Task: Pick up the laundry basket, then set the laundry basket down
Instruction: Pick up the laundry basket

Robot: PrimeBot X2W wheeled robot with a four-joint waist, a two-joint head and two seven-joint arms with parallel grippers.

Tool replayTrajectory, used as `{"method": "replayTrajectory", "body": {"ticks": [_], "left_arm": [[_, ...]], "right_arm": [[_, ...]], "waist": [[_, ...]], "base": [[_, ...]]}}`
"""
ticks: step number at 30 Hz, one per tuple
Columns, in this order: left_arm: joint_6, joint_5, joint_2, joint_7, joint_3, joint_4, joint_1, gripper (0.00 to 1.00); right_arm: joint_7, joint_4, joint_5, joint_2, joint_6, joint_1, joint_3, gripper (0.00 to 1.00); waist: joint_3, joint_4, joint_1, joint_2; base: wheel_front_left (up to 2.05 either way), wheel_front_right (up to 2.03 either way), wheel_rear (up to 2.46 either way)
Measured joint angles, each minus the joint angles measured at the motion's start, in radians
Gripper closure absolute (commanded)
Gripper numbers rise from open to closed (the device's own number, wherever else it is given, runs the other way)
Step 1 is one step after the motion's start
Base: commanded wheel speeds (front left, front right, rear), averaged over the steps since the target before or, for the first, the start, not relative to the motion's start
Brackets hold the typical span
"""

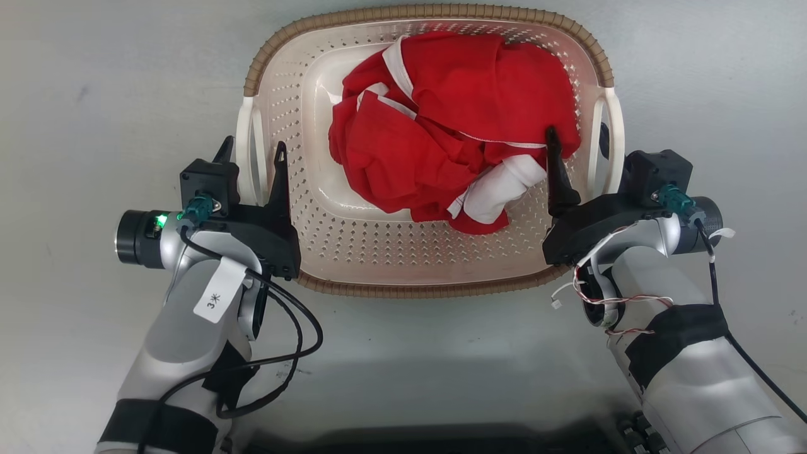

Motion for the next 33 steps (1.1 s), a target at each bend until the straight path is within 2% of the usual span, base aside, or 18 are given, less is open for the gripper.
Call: {"method": "replayTrajectory", "body": {"ticks": [2,5,6,7,8,9,10,12,22,33], "left_arm": [[0.000,-0.008,0.000,-0.001,-0.005,0.010,-0.009,0.00],[0.000,-0.029,0.000,-0.001,-0.014,0.026,-0.023,0.02],[0.000,-0.032,0.000,-0.001,-0.018,0.033,-0.028,0.17],[0.000,-0.032,0.000,-0.001,-0.024,0.038,-0.031,0.50],[0.000,-0.033,0.000,-0.001,-0.029,0.046,-0.033,0.57],[0.000,-0.035,0.000,-0.002,-0.033,0.054,-0.034,0.72],[0.000,-0.037,0.000,-0.002,-0.038,0.063,-0.034,1.00],[0.001,-0.049,-0.004,-0.006,-0.046,0.070,-0.034,1.00],[0.009,-0.101,-0.003,-0.006,-0.095,0.114,-0.037,1.00],[0.018,-0.178,0.001,-0.006,-0.165,0.141,-0.008,1.00]], "right_arm": [[0.000,0.003,0.011,-0.001,-0.001,-0.005,0.011,0.01],[0.000,0.011,0.022,-0.002,-0.002,-0.018,0.025,0.28],[0.000,0.015,0.025,-0.002,-0.006,-0.021,0.029,0.40],[0.000,0.019,0.033,-0.002,-0.009,-0.023,0.033,0.51],[0.000,0.025,0.043,-0.003,-0.010,-0.025,0.036,0.57],[0.000,0.031,0.053,-0.004,-0.010,-0.027,0.040,0.62],[0.000,0.035,0.059,-0.005,-0.010,-0.027,0.044,0.67],[0.001,0.046,0.070,-0.004,-0.011,-0.027,0.053,1.00],[0.001,0.091,0.138,-0.002,-0.019,-0.024,0.097,1.00],[0.001,0.136,0.212,-0.003,-0.028,-0.007,0.172,1.00]], "waist": [[0.002,-0.001,0.0000,-0.0001],[0.002,-0.003,0.0000,-0.0001],[0.002,-0.003,0.0000,-0.0001],[0.001,-0.004,0.0000,-0.0001],[0.000,-0.005,0.0000,-0.0001],[-0.001,-0.006,0.0001,-0.0001],[-0.004,-0.007,0.0001,0.0000],[-0.011,-0.009,0.0001,0.0000],[-0.062,-0.017,0.0000,0.0000],[-0.166,-0.023,0.0000,-0.0001]], "base": [[0.00,0.00,0.00],[0.00,0.00,0.00],[0.00,0.00,0.00],[0.00,0.00,0.00],[0.00,0.00,0.00],[0.00,0.00,0.00],[0.00,0.00,0.00],[0.00,0.00,0.00],[0.00,0.00,0.00],[0.00,0.00,0.00]]}}
